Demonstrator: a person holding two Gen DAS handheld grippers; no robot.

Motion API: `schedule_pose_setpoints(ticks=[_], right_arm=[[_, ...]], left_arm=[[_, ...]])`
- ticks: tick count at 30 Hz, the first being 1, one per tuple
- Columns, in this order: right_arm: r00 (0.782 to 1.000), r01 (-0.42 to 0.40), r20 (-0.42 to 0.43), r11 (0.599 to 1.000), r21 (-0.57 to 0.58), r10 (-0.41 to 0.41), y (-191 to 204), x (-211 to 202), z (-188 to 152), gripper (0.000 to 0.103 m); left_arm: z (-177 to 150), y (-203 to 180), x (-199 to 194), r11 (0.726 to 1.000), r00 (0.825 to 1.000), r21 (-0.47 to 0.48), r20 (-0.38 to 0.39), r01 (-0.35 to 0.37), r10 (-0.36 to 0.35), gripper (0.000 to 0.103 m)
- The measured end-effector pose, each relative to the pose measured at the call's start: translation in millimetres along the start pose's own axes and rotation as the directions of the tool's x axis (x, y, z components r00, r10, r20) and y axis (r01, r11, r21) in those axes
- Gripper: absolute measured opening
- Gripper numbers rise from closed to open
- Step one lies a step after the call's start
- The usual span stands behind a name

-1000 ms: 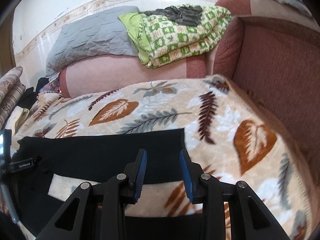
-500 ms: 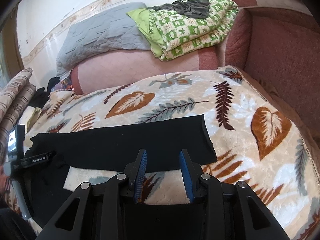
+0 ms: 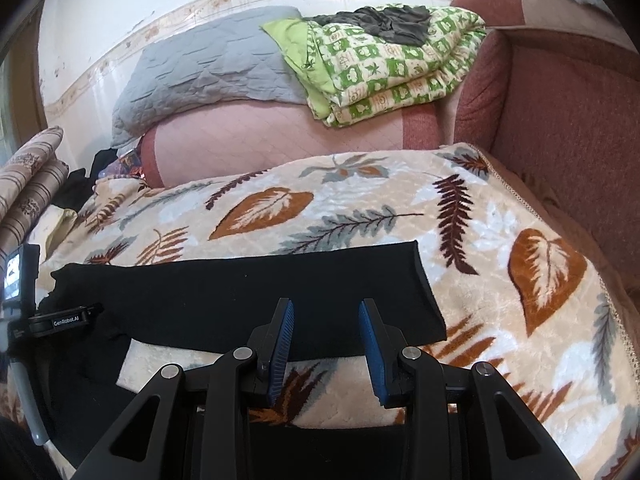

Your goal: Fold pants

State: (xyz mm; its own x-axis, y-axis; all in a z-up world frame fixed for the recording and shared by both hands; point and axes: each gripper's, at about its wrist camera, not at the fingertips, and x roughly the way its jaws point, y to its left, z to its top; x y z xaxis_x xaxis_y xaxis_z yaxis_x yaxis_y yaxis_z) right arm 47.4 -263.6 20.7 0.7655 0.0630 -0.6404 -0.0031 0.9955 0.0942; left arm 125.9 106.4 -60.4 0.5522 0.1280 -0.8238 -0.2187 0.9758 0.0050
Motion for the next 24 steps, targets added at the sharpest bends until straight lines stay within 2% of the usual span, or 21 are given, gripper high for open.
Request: schedule_pose_setpoints(ticks=[24], right_arm=[[0.999, 0.000, -0.035, 1.000, 0.019, 0.001, -1.1, 9.9, -3.0, 0.032]], left_arm=[[0.2, -0.3, 0.0, 1.000, 1.000, 0.001, 0.000, -0.001, 0.001, 0.103]])
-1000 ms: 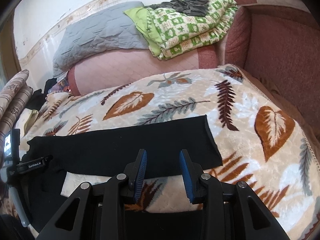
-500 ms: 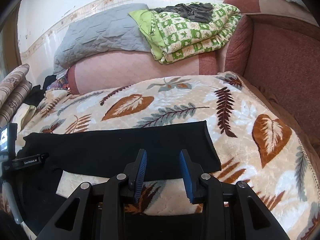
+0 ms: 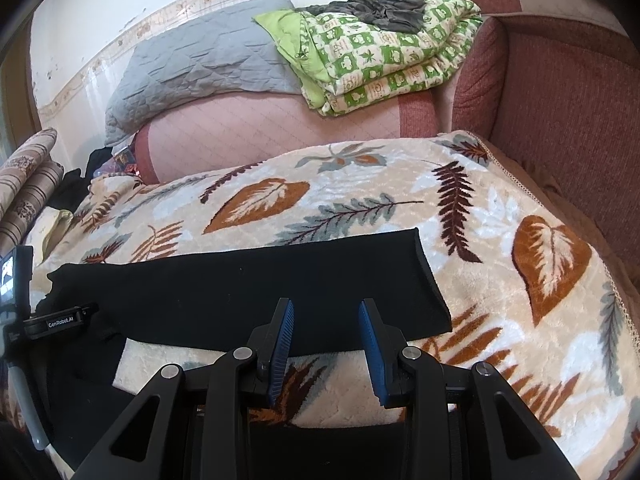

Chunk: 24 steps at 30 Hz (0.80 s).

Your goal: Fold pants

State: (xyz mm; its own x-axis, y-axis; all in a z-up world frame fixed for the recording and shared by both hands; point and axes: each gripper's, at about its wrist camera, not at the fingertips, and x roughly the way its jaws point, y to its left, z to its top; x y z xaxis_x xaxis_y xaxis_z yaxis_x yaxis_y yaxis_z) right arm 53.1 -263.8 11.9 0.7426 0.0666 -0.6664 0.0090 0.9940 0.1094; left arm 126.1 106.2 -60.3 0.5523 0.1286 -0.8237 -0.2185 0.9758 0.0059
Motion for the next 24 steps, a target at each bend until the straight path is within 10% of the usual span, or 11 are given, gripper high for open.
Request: schedule_pose_setpoints(ticks=[24], right_arm=[[1.000, -0.009, -0.007, 0.999, 0.035, 0.009, -5.8, 5.0, -1.0, 0.032]], left_arm=[[0.1, -0.1, 0.0, 1.000, 1.000, 0.000, 0.000, 0.000, 0.000, 0.103]])
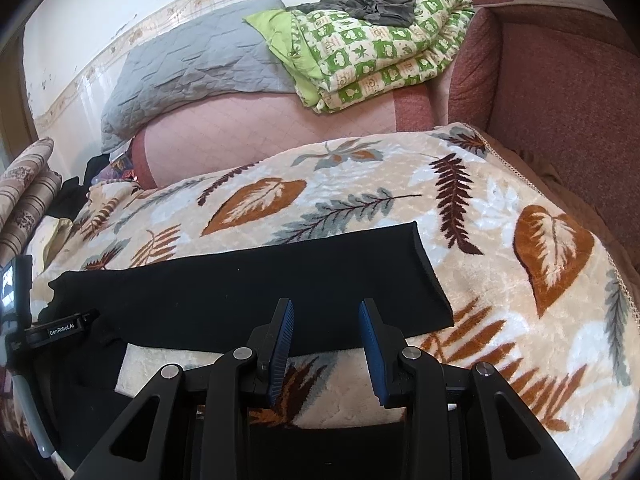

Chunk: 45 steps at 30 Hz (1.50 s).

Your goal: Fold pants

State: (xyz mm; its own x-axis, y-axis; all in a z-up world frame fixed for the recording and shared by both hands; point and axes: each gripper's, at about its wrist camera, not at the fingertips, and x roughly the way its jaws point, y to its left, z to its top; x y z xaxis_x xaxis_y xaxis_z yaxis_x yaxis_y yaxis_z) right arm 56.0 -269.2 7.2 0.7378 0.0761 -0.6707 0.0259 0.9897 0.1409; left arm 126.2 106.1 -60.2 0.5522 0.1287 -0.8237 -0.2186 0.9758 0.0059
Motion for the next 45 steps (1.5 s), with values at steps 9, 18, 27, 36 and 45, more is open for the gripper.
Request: schedule_pose_setpoints(ticks=[9, 18, 27, 36, 45], right_arm=[[1.000, 0.002, -0.006, 1.000, -0.005, -0.002, 3.0, 1.2, -2.1, 0.032], [1.000, 0.004, -0.004, 1.000, -0.008, -0.005, 3.7, 0.9, -2.3, 0.032], [1.000, 0.003, -0.008, 1.000, -0.012, -0.003, 6.6, 3.9, -4.1, 0.032], [1.000, 0.004, -0.010, 1.000, -0.011, -0.004, 7.3, 4.0, -4.3, 0.032], [1.000, 0.005, -0.012, 1.000, -0.018, -0.005, 9.9, 5.0, -5.6, 0.032]], left_arm=[[-0.1, 0.2, -0.1, 1.000, 1.000, 0.000, 0.000, 0.000, 0.000, 0.103], [-0.1, 0.3, -0.1, 1.000, 1.000, 0.000, 0.000, 0.000, 0.000, 0.103], [-0.1, 0.2, -0.1, 1.000, 1.000, 0.000, 0.000, 0.000, 0.000, 0.103], [-0.1, 0.3, -0.1, 1.000, 1.000, 0.000, 0.000, 0.000, 0.000, 0.103], [0.1, 0.0, 0.0, 1.000, 1.000, 0.000, 0.000, 0.000, 0.000, 0.103]])
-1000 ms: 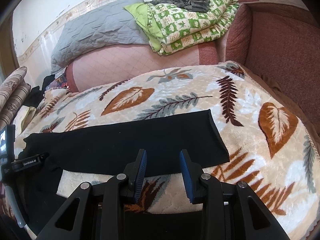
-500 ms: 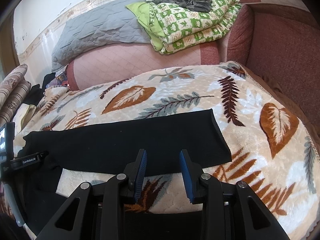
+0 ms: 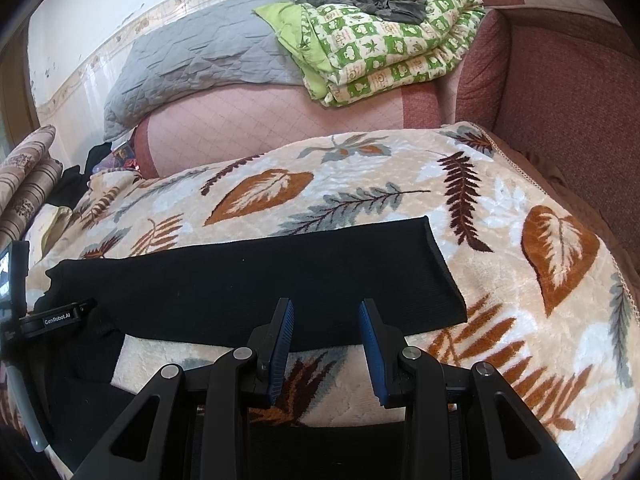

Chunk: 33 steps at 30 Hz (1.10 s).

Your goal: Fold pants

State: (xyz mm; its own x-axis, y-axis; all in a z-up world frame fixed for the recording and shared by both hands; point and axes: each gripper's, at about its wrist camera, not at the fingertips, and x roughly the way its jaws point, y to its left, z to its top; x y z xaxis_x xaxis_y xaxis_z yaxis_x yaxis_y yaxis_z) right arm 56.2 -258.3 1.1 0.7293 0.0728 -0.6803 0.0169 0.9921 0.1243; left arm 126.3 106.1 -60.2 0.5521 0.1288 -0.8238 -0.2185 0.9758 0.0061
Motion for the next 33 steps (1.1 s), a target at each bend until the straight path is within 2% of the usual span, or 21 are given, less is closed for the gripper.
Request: schedule_pose_setpoints(ticks=[33], right_arm=[[1.000, 0.001, 0.002, 1.000, 0.001, -0.001, 4.6, 0.1, 0.0, 0.032]], left_arm=[[0.0, 0.0, 0.0, 1.000, 1.000, 0.000, 0.000, 0.000, 0.000, 0.103]])
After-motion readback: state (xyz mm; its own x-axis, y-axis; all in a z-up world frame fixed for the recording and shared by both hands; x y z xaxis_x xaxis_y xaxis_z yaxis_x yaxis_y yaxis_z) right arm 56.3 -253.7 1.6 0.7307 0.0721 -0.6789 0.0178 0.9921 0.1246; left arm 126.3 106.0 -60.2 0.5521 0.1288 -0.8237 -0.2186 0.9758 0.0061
